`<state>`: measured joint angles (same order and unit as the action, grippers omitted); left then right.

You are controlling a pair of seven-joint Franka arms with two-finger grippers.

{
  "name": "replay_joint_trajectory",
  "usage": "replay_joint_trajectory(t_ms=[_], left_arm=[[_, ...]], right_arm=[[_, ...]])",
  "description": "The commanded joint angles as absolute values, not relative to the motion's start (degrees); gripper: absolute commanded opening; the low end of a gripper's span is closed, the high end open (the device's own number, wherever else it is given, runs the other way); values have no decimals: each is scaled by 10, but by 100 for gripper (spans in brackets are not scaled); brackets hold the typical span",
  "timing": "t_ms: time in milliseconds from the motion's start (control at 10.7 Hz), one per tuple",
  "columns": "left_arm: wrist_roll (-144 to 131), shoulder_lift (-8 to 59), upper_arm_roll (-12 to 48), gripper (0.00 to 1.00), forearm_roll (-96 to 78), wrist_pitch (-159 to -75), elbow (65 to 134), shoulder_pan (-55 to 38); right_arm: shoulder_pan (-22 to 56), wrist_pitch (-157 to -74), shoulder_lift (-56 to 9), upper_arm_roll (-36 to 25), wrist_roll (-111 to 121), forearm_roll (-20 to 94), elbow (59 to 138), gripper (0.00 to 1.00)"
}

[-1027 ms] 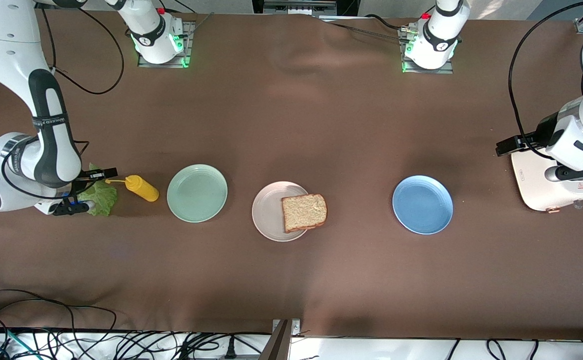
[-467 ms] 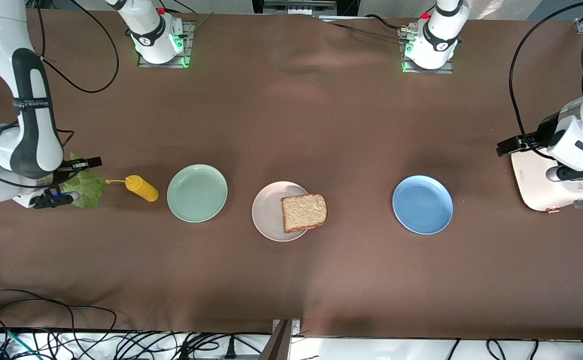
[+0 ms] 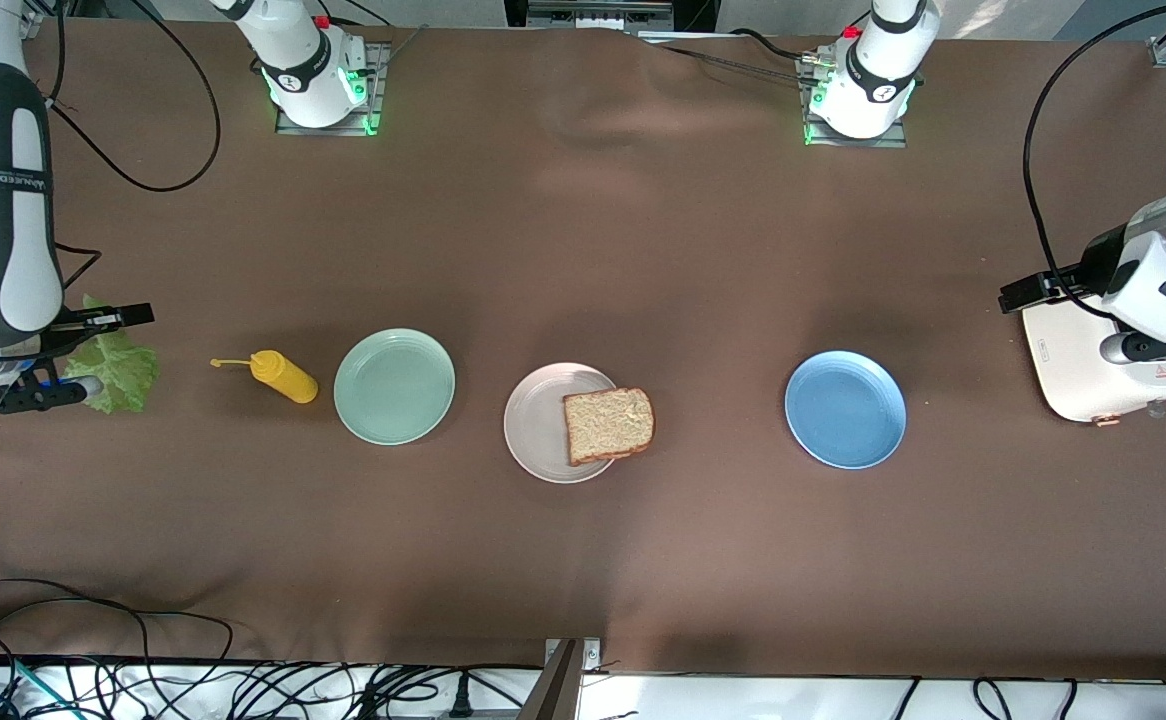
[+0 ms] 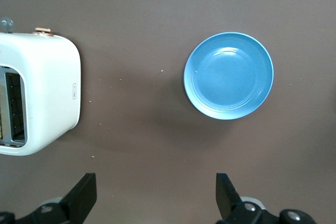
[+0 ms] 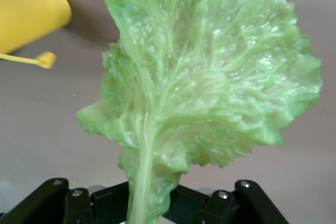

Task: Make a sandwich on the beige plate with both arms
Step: 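Lift the lettuce leaf with the right gripper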

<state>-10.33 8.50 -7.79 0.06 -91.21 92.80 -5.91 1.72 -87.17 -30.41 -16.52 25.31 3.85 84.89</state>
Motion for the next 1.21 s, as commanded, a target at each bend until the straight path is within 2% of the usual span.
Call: replay_joint_trajectory(t_ms=[0,467,840,1120], left_arm=[[-97,83,-76,100,18,-905,924,-58],[-96,83,-76,100,18,-905,922,-56],[-96,85,-76,100,18,-905,924,-48],[-96,90,-76,100,18,-906,923,-45]], right_arm=[[39,-857,-305,-163,251,36,818,0],[114,-857,-287,-163,184,36,769,0],[181,-867,-292,-163,73,38,764,0],[199,-883,-305,-152,1,88,763,0]])
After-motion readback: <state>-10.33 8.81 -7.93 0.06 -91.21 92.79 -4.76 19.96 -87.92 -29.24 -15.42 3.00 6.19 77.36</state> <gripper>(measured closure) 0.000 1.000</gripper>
